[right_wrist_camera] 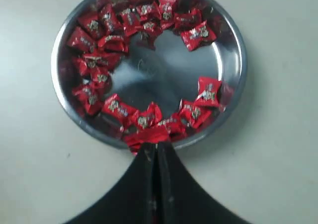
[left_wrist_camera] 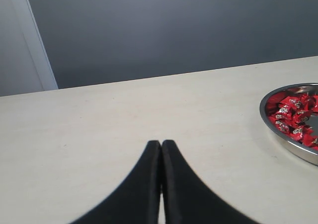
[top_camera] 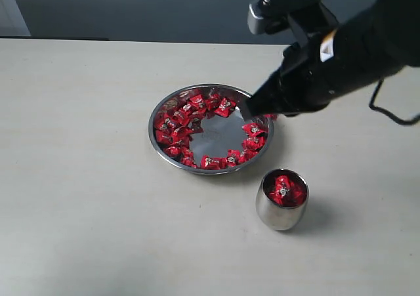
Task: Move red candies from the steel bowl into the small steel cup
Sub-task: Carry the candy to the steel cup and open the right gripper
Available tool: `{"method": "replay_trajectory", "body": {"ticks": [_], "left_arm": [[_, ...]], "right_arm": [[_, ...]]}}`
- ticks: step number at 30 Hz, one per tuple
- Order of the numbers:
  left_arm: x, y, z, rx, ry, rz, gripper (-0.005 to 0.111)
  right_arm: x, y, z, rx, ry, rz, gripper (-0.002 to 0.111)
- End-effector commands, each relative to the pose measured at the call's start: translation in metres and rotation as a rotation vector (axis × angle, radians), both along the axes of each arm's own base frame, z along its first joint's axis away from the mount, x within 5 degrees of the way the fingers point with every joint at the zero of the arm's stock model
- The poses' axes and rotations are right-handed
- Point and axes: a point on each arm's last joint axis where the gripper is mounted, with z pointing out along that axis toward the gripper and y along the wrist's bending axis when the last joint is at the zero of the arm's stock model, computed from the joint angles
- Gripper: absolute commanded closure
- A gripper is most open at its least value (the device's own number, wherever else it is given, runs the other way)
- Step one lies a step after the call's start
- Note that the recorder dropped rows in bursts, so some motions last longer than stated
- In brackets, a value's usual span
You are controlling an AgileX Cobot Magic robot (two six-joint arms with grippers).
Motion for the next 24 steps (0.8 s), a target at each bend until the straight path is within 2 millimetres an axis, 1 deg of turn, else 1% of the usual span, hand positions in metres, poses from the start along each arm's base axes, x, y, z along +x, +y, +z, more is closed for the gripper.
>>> {"method": "replay_trajectory", "body": {"ticks": [1,3,5,7,15,17,22,24], "left_arm": [[0.000,-0.001,0.000,-0.008,-0.008,-0.008,0.106],[0.000,-0.001,0.000,-0.008,-0.008,-0.008,0.106],[0.000,-0.001,0.000,-0.008,-0.008,-0.008,0.106],[0.000,-0.001,0.000,-0.008,-0.008,-0.008,0.106],[0.000,-0.001,0.000,-0.008,-0.008,-0.008,0.106],[0.000,-0.001,0.000,-0.008,-0.008,-0.008,0.106],[0.000,-0.001,0.000,-0.008,-0.008,-0.008,0.106],[0.000,-0.001,0.000,-0.008,-0.008,-0.008,0.106]], "right_arm": [[-0.029,-0.016,-0.020,0.027,0.043,-0.023,0.109],[-0.037,-0.021,-0.030,0.024,0.054,-0.029,0.109],[-0.043,-0.025,-0.046,0.026,0.085,-0.044,0.109],[-0.048,-0.028,-0.057,0.032,0.105,-0.059,0.109],[-0.049,-0.028,-0.060,0.041,0.107,-0.068,0.109],[-0.048,-0.027,-0.063,0.036,0.117,-0.069,0.109],[-0.043,-0.024,-0.080,0.006,0.162,-0.076,0.109],[-0.042,-0.023,-0.081,0.010,0.164,-0.080,0.109]]}}
